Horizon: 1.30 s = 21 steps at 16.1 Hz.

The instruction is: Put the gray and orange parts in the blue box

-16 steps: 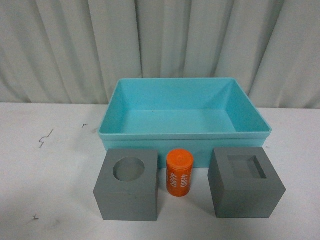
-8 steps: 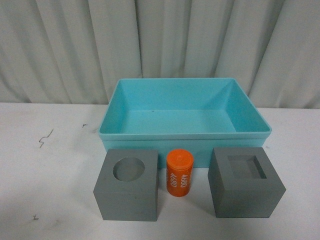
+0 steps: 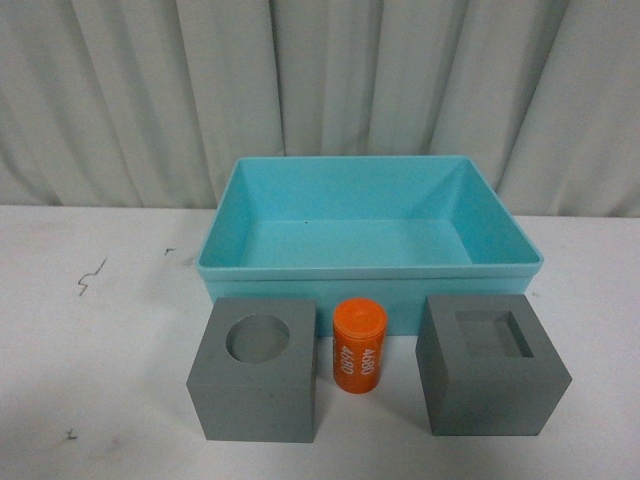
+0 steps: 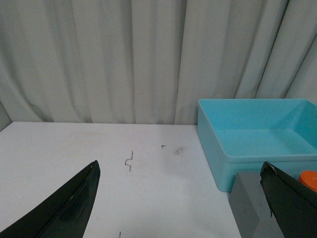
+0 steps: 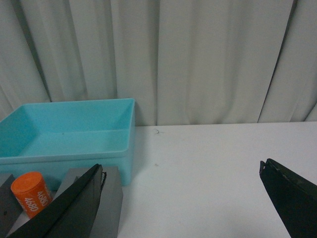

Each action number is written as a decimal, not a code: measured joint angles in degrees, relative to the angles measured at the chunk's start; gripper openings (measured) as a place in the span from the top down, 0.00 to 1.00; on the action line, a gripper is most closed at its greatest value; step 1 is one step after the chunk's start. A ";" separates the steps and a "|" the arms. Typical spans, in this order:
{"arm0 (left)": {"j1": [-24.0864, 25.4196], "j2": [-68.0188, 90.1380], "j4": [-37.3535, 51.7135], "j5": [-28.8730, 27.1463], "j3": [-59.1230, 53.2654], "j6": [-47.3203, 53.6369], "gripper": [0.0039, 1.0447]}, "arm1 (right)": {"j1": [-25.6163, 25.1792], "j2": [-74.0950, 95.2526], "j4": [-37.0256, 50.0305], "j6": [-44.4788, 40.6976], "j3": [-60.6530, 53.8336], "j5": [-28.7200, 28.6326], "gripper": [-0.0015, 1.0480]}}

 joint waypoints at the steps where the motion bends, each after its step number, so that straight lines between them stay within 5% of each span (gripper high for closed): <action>1: 0.00 0.00 0.00 -0.02 -0.02 -0.02 0.06 | 0.26 2.69 0.55 1.49 0.22 1.84 0.06; 6: 0.00 0.00 0.00 0.00 0.00 0.00 0.06 | -0.46 36.98 19.28 8.11 15.06 -1.27 0.06; 11: 0.00 0.00 0.00 0.00 -0.02 0.00 0.06 | 2.45 71.41 6.23 12.44 36.92 -6.14 0.06; 21: 0.00 0.00 0.00 0.00 0.00 0.00 0.06 | 9.35 101.57 1.92 15.65 48.04 -11.02 0.06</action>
